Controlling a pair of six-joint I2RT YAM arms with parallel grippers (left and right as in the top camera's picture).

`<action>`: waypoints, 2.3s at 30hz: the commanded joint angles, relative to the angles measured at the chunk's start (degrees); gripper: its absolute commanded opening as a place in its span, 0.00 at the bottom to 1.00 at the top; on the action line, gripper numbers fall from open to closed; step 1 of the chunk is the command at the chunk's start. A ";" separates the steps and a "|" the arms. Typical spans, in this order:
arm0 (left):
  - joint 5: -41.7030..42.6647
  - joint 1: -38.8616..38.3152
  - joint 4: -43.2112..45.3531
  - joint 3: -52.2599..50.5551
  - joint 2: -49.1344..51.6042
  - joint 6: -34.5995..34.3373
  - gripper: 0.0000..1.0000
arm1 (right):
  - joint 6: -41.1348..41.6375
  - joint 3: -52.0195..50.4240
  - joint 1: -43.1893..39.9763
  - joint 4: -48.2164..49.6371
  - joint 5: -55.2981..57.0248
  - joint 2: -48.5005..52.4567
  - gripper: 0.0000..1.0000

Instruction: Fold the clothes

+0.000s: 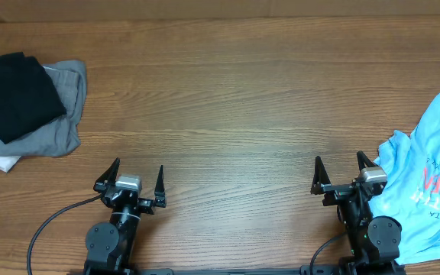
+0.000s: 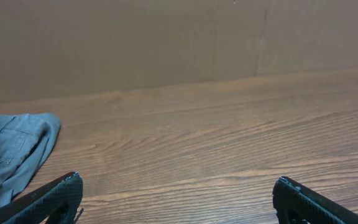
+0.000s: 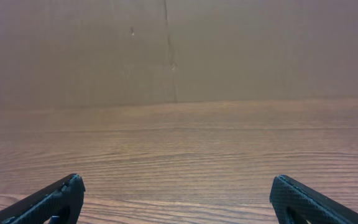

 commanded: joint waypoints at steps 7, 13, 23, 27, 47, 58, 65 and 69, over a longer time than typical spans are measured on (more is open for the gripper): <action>-0.61 -0.39 0.26 -0.44 -0.63 0.68 1.00 | -0.20 -0.59 -0.26 0.33 0.09 -0.42 1.00; -0.61 -0.39 0.26 -0.44 -0.63 0.68 1.00 | -0.20 -0.59 -0.26 0.33 0.09 -0.42 1.00; -0.61 -0.39 0.26 -0.44 -0.63 0.68 1.00 | -0.22 -0.59 -0.26 0.33 0.09 -0.42 1.00; -0.61 -0.39 0.26 -0.44 -0.63 0.68 1.00 | -0.22 -0.59 -0.26 0.33 0.09 -0.42 1.00; -0.61 -0.39 0.26 -0.44 -0.63 0.68 1.00 | -0.20 -0.59 -0.26 0.35 0.07 -0.42 1.00; -1.01 -0.35 0.59 -0.44 -0.63 0.87 1.00 | -0.13 -0.59 -0.22 1.88 -0.59 -0.42 1.00; -0.63 -0.35 -4.79 2.64 -0.59 -7.50 1.00 | 2.10 -0.26 -0.22 0.13 3.15 -0.39 1.00; -2.21 -0.35 -11.87 7.45 0.00 -7.50 1.00 | 3.28 2.21 -0.22 -4.28 4.00 -0.31 1.00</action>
